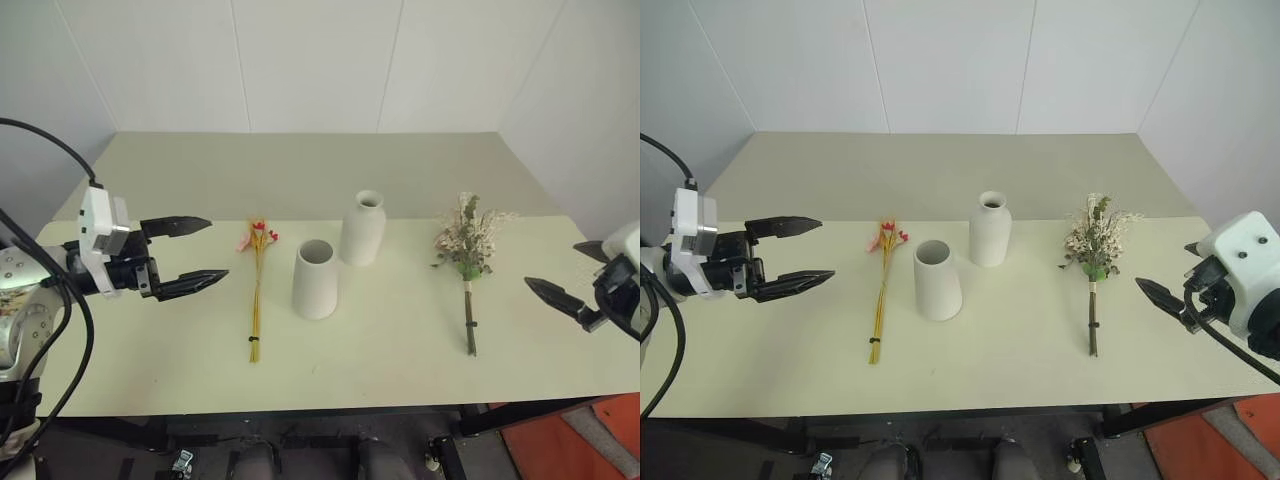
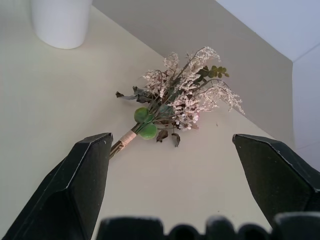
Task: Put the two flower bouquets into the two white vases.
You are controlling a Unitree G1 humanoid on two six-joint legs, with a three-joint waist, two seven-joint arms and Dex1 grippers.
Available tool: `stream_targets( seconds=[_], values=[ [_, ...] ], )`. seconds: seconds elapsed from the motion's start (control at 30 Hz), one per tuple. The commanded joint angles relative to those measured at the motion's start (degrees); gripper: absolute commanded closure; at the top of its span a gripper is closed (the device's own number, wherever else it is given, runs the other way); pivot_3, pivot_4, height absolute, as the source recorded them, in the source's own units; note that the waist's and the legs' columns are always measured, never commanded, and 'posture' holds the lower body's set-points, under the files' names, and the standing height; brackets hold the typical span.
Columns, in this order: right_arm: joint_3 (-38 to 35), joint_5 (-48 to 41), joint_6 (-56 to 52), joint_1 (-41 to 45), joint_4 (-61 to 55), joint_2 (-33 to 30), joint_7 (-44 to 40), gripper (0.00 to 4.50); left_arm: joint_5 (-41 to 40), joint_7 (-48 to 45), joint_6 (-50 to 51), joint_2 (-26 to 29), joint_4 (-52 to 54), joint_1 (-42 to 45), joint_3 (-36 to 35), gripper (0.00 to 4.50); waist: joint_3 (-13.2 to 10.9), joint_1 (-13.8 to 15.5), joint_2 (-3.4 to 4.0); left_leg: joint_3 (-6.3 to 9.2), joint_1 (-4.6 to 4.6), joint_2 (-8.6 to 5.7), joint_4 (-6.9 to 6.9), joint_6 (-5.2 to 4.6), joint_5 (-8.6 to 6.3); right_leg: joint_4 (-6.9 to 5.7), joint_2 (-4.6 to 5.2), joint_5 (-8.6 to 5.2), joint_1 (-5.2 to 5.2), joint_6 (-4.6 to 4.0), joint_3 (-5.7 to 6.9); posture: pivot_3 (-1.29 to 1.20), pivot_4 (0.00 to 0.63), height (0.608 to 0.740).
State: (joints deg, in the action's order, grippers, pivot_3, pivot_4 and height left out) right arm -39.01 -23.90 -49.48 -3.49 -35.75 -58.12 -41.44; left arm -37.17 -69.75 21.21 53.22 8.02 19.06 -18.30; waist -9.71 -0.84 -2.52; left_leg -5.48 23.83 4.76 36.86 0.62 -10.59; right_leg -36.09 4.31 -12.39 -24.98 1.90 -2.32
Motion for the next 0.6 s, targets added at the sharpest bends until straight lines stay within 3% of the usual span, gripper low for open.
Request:
stream_targets(
  seconds=[0.03,0.3,0.4,0.6],
  values=[
    [-1.16,-0.06,-0.46,0.58,-1.22,-0.68,0.3,0.0,-0.34,0.26,-1.42,0.16,0.68,0.34,-1.95,0.02,0.0,0.01,0.0,0.0,0.0,0.0,0.0,0.0,0.0,0.0,0.0,0.0,0.0,0.0,0.0,0.0,0.15,0.74],
    [-1.11,-0.06,-0.87,0.66,-1.29,-0.86,-0.02,0.0,-0.24,0.19,-1.7,0.04,0.55,0.57,-1.63,0.02,0.0,-0.02,0.0,0.0,0.01,0.0,0.0,0.0,0.0,0.0,0.0,0.0,0.0,0.0,0.01,0.0,0.15,0.74],
    [0.51,-1.5,-5.64,2.67,-0.55,-2.27,0.76,0.0,-0.26,-0.37,-1.99,-0.1,0.73,1.51,-0.56,0.02,0.0,-0.06,0.0,0.0,0.01,0.0,0.0,0.0,0.0,0.0,0.0,0.0,0.0,0.0,0.0,0.0,0.15,0.74],
    [15.76,-3.68,-25.03,20.2,8.79,-2.41,8.12,0.0,3.51,-2.08,-4.33,-1.44,-0.71,10.79,7.33,0.02,0.0,-0.15,-0.06,0.05,0.0,-0.04,0.06,0.0,0.01,0.03,-0.01,-0.05,0.02,-0.37,-0.02,0.0,0.15,0.74]
  ],
)
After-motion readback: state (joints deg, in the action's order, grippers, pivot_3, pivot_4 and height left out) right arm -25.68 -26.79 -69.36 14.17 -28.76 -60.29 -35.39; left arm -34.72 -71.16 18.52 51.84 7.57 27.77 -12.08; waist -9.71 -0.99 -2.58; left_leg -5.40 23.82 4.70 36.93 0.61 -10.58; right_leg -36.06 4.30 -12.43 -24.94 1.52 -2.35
